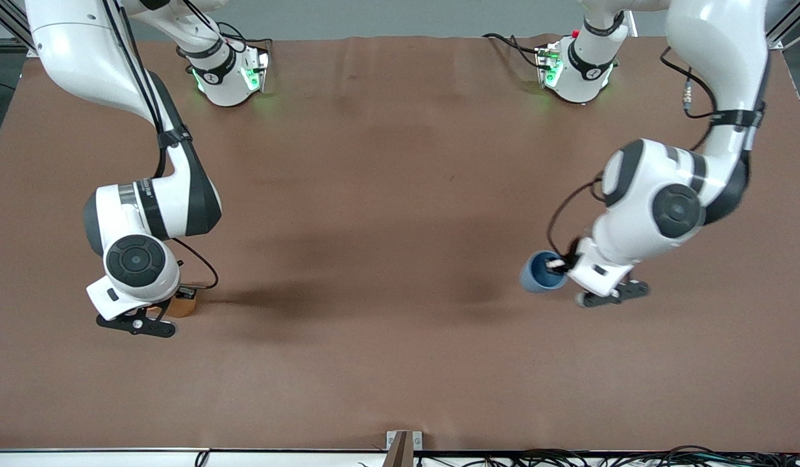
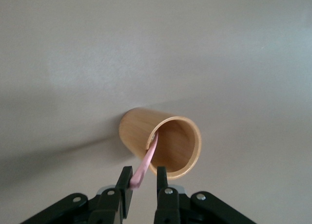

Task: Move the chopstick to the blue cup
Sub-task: 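Grasp the pink chopstick with the right gripper while the left gripper grasps the blue cup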

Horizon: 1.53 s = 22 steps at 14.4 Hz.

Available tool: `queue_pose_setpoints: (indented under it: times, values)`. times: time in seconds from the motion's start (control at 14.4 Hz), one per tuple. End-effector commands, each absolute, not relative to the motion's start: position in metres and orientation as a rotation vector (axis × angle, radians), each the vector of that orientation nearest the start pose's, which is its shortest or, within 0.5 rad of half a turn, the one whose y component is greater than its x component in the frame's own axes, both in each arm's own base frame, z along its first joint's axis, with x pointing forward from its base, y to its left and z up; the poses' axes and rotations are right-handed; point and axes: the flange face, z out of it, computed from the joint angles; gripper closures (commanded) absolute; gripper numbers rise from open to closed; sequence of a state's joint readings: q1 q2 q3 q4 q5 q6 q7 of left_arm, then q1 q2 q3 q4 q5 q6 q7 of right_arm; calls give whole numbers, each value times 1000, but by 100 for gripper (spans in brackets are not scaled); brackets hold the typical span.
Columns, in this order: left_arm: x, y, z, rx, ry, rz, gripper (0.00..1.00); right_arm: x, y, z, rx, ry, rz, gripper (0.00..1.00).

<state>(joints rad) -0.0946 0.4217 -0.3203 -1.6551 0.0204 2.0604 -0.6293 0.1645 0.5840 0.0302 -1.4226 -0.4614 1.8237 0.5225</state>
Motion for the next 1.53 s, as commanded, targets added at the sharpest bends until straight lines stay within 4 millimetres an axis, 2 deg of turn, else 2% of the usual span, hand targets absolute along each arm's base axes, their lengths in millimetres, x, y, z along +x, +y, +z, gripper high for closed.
queue_pose_setpoints:
  times: [0.0,0.07,0.28,0.42,0.55,0.69,0.76,0.83,0.97,1.25,1.46]
  values:
    - [595,-311,375,-3200,-484,103,100,691,98,354,-3601,335,-30,72]
    - [584,-345,370,-3197,-505,110,100,692,98,354,-3598,332,-43,72]
    - [556,-405,343,-3154,-571,115,100,693,99,355,-3596,327,-56,74]
    - [548,-434,323,-3138,-599,113,100,692,98,354,-3596,332,-47,85]
    - [539,-455,296,-3120,-633,114,100,691,96,353,-3600,336,-31,95]
    - [538,-460,287,-3127,-664,93,99,692,92,358,-3599,331,-34,96]
    - [537,-461,283,-3124,-656,91,99,693,92,366,-3596,326,-56,96]
    - [535,-462,274,-3119,-654,108,99,694,92,376,-3592,330,-79,96]
    - [535,-466,272,-3140,-668,94,97,688,90,408,-3588,368,-103,97]
    - [533,-464,255,-3131,-647,91,93,669,96,488,-3559,418,-178,97]
    - [531,-462,248,-3118,-631,75,92,647,100,543,-3420,455,-173,97]
